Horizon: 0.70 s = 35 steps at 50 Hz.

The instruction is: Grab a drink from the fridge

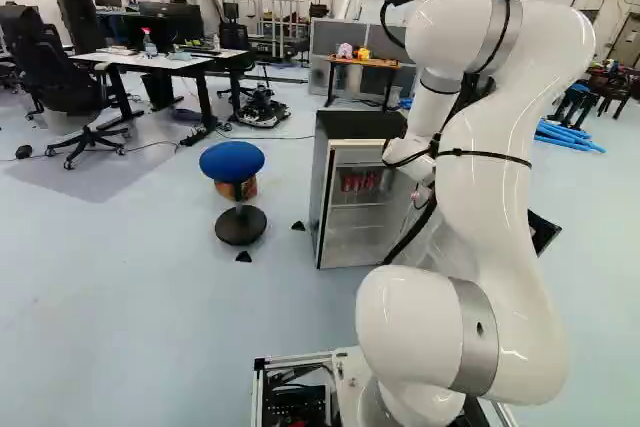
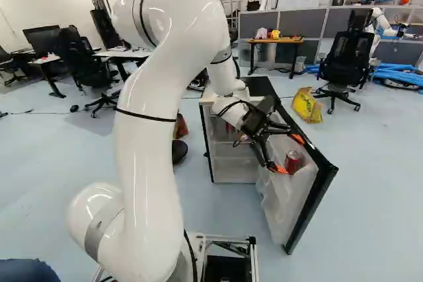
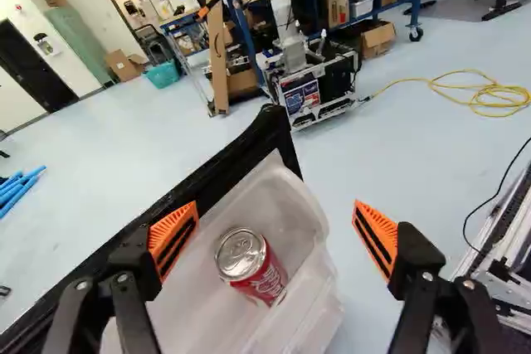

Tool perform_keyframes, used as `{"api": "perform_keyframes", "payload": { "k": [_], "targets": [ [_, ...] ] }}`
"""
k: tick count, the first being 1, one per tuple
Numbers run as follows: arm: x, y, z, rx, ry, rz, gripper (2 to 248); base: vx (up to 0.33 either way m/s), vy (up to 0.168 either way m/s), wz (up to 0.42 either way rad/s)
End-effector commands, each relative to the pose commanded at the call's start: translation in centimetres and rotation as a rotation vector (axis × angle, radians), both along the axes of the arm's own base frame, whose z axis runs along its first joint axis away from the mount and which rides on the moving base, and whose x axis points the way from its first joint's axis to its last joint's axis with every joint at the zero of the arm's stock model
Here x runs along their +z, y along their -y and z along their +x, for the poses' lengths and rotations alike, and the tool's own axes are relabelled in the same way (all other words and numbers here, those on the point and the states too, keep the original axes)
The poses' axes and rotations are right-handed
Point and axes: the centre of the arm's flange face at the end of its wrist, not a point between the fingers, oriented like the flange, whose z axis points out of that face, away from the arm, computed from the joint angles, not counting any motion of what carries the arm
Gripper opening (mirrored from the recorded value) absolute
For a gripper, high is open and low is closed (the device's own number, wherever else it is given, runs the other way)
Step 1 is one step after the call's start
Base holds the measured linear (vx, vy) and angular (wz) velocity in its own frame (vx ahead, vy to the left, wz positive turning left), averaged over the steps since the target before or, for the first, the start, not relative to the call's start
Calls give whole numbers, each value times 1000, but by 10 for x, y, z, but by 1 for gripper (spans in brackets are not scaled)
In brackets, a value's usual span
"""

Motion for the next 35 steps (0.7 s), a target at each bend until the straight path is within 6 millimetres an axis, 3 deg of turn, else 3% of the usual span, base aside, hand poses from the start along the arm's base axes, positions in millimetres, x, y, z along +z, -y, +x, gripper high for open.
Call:
{"api": "perform_keyframes", "payload": {
  "k": [35],
  "targets": [
    [3, 45, 38, 11, 81, -25, 247, 0, 0, 0]
  ]
}}
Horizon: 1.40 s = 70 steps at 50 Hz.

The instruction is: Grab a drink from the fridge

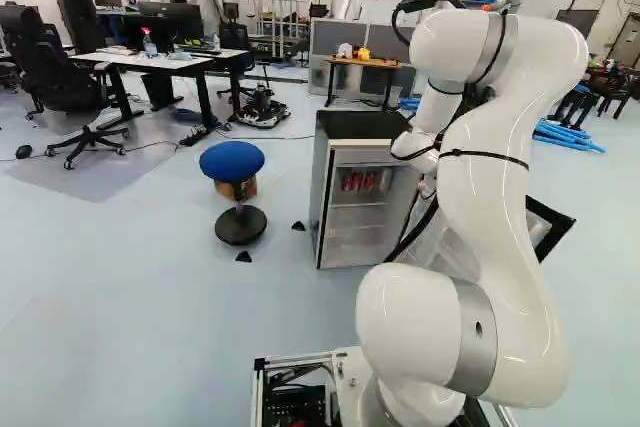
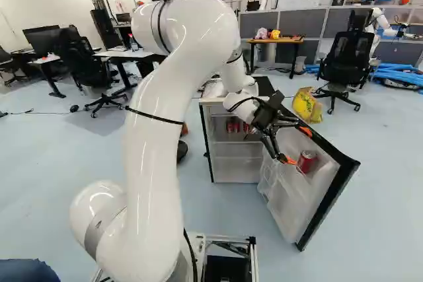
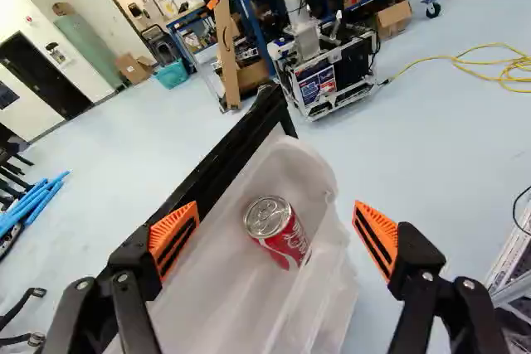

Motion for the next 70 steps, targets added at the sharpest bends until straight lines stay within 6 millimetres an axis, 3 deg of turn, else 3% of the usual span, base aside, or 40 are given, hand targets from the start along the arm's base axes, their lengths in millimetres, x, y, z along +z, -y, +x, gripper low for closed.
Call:
{"api": "perform_keyframes", "payload": {
  "k": [12, 28, 70],
  "targets": [
    [1, 14, 9, 9, 20, -9, 247, 0, 0, 0],
    [1, 13, 9, 49, 15, -12, 247, 0, 0, 0],
    [6, -42, -30, 481, -113, -7, 247, 0, 0, 0]
  ]
}}
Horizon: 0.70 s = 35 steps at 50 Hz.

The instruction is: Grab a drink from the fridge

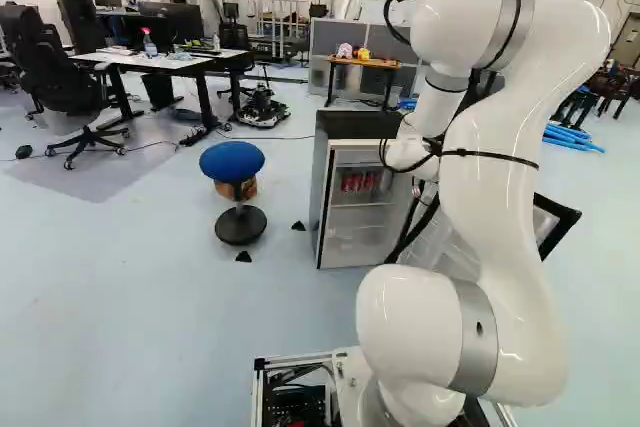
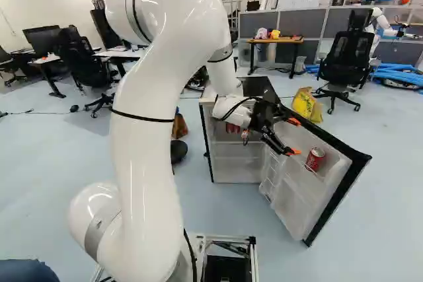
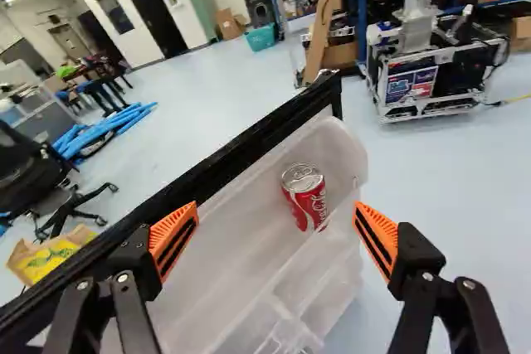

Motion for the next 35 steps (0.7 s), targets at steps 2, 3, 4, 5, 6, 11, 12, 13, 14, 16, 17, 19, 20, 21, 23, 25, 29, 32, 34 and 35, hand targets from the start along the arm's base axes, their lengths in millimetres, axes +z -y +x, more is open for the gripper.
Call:
{"api": "perform_keyframes", "payload": {
  "k": [2, 3, 4, 5, 6, 11, 12, 13, 14, 16, 17, 19, 20, 21, 23, 25, 29, 32, 34, 35],
  "targets": [
    [0, -3, -2, 25, -6, 1, 247, 0, 0, 0],
    [1, -5, -3, 37, -10, 1, 247, 0, 0, 0],
    [1, -6, -4, 50, -13, 1, 247, 0, 0, 0],
    [1, -8, -5, 62, -16, 2, 247, 0, 0, 0],
    [1, -10, -6, 75, -19, 2, 247, 0, 0, 0],
    [2, -18, -11, 137, -35, 3, 247, 0, 0, 0],
    [2, -19, -12, 149, -38, 3, 247, 0, 0, 0],
    [3, -21, -13, 161, -42, 3, 247, 0, 0, 0],
    [3, -23, -14, 173, -45, 3, 247, 0, 0, 0],
    [3, -26, -16, 198, -51, 3, 247, 0, 0, 0],
    [4, -28, -17, 211, -54, 2, 247, 0, 0, 0],
    [4, -31, -19, 235, -60, 1, 247, 0, 0, 0],
    [4, -33, -21, 247, -64, 0, 247, 0, 0, 0],
    [5, -34, -22, 259, -67, -1, 247, 0, 0, 0],
    [5, -38, -24, 284, -73, -3, 247, 0, 0, 0],
    [6, -41, -26, 308, -79, -4, 247, 0, 0, 0],
    [7, -48, -30, 357, -91, -8, 247, 0, 0, 0],
    [8, -53, -34, 394, -99, -11, 247, 0, 0, 0],
    [8, -57, -36, 418, -105, -14, 247, 0, 0, 0],
    [9, -59, -37, 430, -107, -16, 247, 0, 0, 0]
  ]
}}
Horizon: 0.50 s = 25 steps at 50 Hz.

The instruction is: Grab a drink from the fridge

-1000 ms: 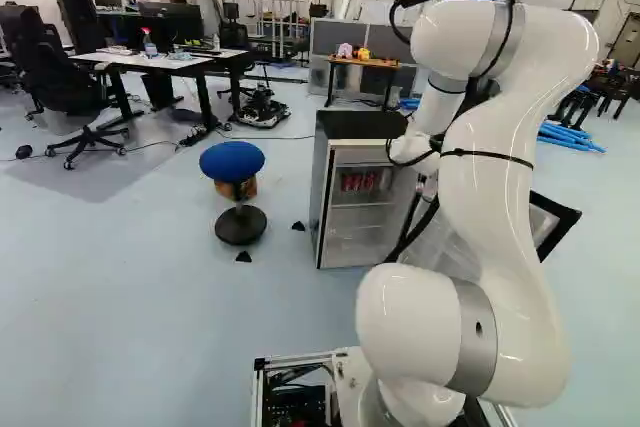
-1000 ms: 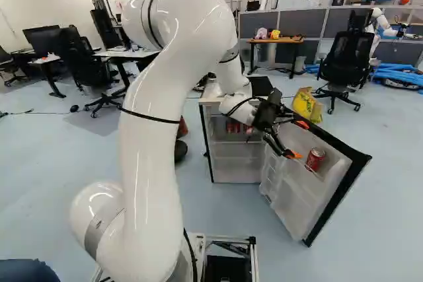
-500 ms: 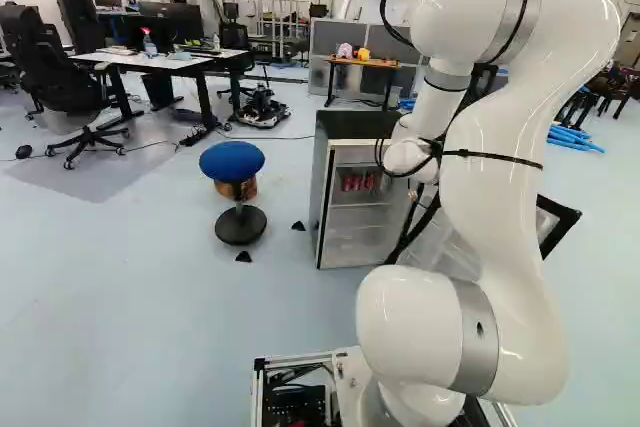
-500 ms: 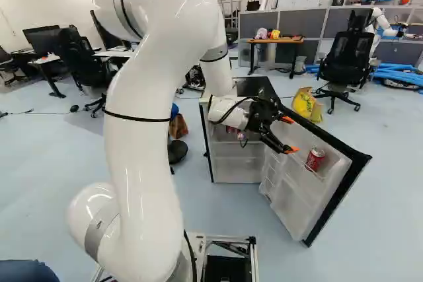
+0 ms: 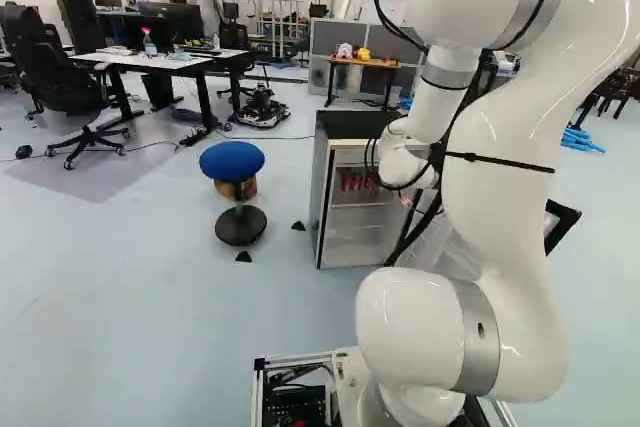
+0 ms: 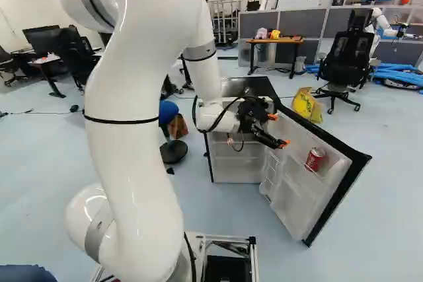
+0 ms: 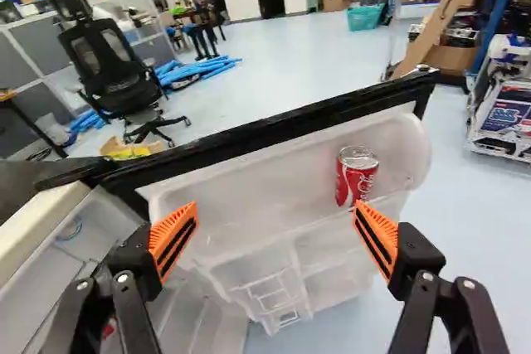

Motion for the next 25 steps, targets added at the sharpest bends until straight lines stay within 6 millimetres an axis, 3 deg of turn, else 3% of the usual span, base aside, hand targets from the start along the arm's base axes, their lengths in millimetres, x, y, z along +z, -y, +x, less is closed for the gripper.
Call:
{"api": "perform_keyframes", "payload": {
  "k": [25],
  "targets": [
    [8, -42, -32, 299, -53, -38, 247, 0, 0, 0]
  ]
}}
